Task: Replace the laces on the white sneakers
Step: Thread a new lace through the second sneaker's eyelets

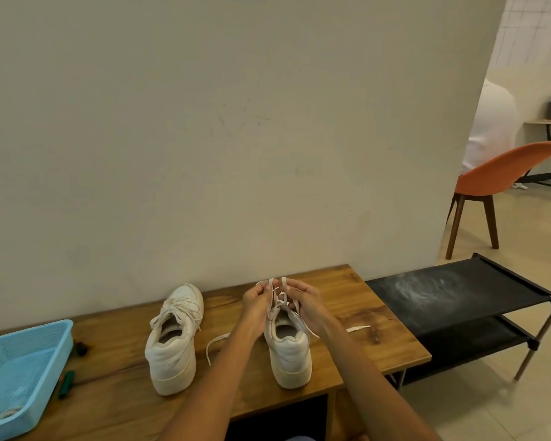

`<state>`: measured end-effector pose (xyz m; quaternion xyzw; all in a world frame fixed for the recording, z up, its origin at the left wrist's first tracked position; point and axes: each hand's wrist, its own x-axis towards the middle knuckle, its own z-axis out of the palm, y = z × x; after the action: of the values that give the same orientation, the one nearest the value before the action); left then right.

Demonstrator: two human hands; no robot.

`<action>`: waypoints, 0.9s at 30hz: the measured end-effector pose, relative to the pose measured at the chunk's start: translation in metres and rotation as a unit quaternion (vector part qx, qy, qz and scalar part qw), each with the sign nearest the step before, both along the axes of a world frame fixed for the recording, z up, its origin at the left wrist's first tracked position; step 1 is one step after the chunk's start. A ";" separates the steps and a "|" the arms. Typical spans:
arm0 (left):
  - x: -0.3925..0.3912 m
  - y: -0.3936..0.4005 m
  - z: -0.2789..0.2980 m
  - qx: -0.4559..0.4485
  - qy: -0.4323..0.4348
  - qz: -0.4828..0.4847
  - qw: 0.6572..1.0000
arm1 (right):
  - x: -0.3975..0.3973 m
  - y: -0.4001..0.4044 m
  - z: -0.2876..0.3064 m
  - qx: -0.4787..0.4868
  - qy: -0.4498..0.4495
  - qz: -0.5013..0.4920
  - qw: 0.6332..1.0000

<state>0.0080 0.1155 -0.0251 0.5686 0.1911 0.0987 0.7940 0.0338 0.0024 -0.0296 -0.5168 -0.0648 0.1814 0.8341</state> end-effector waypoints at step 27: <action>-0.003 0.021 -0.003 0.181 -0.007 -0.056 0.982 | 0.006 0.009 -0.003 -0.226 -0.153 -0.068 0.960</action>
<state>0.0051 0.1368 -0.0281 0.7118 0.1326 0.0911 0.6837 0.0401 0.0111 -0.0321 -0.7168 -0.1131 0.0530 0.6860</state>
